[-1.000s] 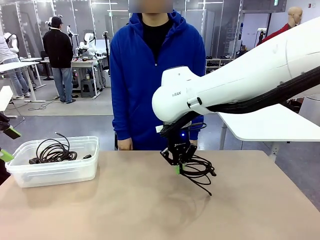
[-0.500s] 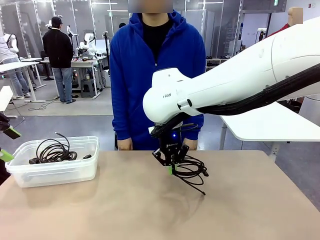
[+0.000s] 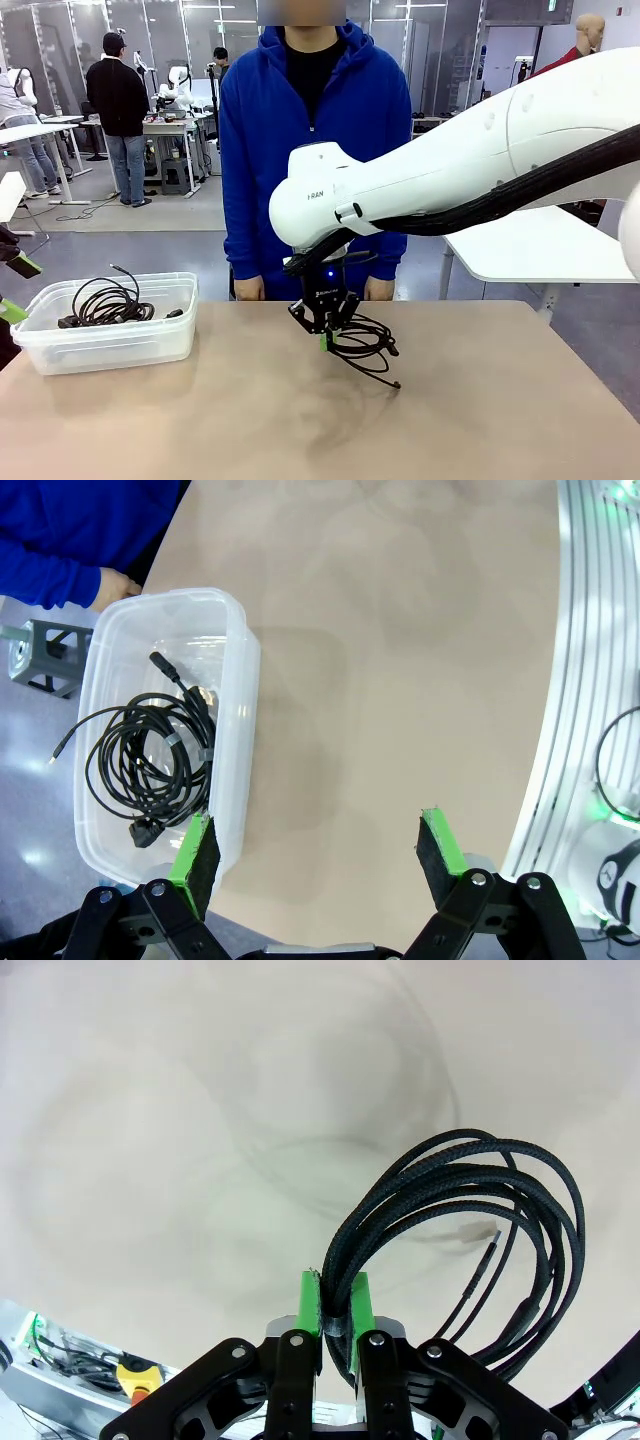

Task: Organize and store the cables.
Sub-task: Place the USB Extension Cable into the Organizing box.

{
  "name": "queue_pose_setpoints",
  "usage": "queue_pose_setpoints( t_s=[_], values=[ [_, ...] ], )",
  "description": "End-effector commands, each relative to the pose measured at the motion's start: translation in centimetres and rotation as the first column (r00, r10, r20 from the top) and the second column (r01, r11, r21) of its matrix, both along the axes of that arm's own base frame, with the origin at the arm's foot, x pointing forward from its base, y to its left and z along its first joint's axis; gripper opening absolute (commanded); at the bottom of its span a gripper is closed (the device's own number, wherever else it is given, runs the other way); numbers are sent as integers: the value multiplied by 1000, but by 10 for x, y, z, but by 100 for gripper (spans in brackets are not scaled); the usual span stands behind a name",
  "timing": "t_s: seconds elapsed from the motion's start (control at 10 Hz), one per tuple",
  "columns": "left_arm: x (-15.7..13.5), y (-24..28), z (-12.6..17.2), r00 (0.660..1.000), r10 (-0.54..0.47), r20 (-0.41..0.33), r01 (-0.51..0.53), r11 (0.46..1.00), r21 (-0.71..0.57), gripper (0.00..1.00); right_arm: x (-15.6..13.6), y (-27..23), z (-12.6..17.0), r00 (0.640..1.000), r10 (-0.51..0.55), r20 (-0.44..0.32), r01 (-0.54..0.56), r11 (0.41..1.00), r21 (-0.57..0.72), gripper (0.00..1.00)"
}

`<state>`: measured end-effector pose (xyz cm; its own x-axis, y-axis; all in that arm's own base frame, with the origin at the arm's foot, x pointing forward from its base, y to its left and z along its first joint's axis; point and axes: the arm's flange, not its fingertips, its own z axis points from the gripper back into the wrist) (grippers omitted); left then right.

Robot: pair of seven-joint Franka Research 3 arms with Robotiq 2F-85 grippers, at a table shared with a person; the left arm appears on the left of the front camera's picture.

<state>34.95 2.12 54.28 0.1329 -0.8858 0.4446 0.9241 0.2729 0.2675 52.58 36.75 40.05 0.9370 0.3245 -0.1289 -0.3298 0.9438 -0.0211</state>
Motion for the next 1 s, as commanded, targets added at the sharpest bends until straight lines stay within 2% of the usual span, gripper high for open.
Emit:
queue_pose_setpoints(
  t_s=[0.0, 0.2, 0.5, 0.9],
  values=[
    [0, 0, 1, 1000, 0, 2, 0, 1000, 0, 100, 4, 9, -4, 999, -35, -1, 35, 999, 27, 0],
    [0, 0, 1, 1000, 0, 2, 0, 1000, 0, 100, 9, 15, -13, 998, -69, -3, 69, 995, 67, 0],
    [0, 0, 1, 1000, 0, 2, 0, 1000, 0, 100, 11, 30, -48, 997, -71, 10, 71, 997, 24, 0],
    [0, 0, 1, 1000, 0, 2, 0, 1000, 0, 100, 17, 31, -58, 997, -69, -19, 69, 997, 25, 0]
  ],
)
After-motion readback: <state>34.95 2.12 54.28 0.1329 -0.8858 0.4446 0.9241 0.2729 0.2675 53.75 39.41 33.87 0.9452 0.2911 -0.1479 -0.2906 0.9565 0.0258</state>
